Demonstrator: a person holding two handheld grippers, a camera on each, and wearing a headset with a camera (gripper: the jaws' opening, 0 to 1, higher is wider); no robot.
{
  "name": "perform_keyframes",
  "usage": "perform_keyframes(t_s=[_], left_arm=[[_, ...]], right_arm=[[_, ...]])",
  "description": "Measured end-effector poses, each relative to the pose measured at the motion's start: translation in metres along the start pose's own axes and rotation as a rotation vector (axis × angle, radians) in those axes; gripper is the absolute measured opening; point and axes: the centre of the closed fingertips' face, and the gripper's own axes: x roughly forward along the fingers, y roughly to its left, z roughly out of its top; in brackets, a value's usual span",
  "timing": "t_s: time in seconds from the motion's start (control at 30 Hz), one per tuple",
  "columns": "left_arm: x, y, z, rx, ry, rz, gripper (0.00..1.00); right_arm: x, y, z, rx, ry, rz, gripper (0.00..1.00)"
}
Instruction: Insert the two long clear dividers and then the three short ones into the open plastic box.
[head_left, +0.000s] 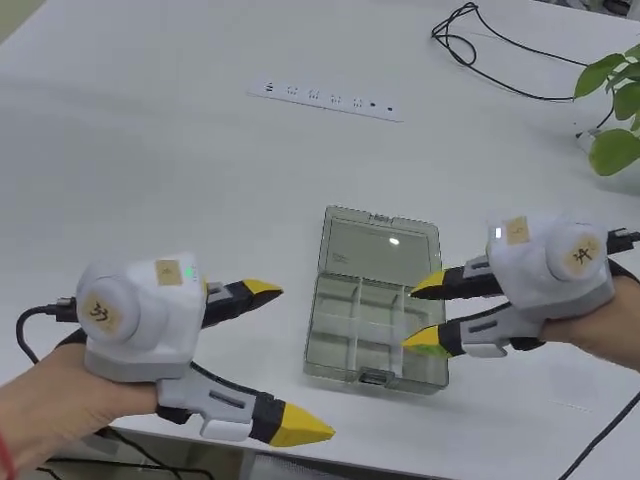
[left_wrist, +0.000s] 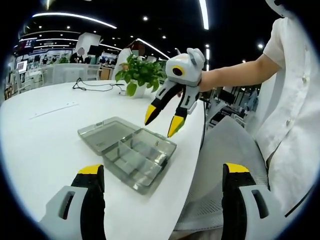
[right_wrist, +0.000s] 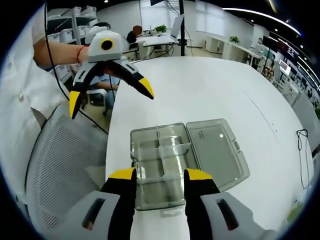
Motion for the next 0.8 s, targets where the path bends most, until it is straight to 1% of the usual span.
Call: perform_keyframes(t_s=[0.1,0.17,0.3,0.4,0.5,0.6,0.7,0.8], left_arm=[[0.0,0.001,-0.002,0.012,0.012,0.005,1.0],[0.0,0.001,-0.005,0.021,0.028,0.005,1.0],[0.001,0.002,-0.007,0.027,0.043,0.007,1.0],[0.001,0.003,-0.007,0.023,0.041,0.006,1.0],[0.002,0.002,-0.008,0.019,0.044,0.005,1.0],[0.002,0.003,-0.009,0.016,0.046,0.005,1.0],[0.001,0.004,-0.008,0.013,0.042,0.008,1.0],[0.001,0.005,-0.008,0.009,0.041,0.01,1.0]], right_arm=[[-0.009,-0.002,-0.01,0.004,0.007,-0.011,0.42],[-0.015,-0.003,-0.018,0.011,0.015,-0.017,0.44],[-0.026,-0.003,-0.032,0.023,0.03,-0.028,0.51],[-0.034,-0.004,-0.04,0.031,0.038,-0.037,0.55],[-0.041,-0.007,-0.05,0.055,0.048,-0.045,0.6],[-0.049,-0.009,-0.06,0.064,0.054,-0.055,0.62],[-0.054,-0.011,-0.073,0.069,0.077,-0.058,0.64],[-0.06,-0.011,-0.09,0.081,0.109,-0.056,0.67]])
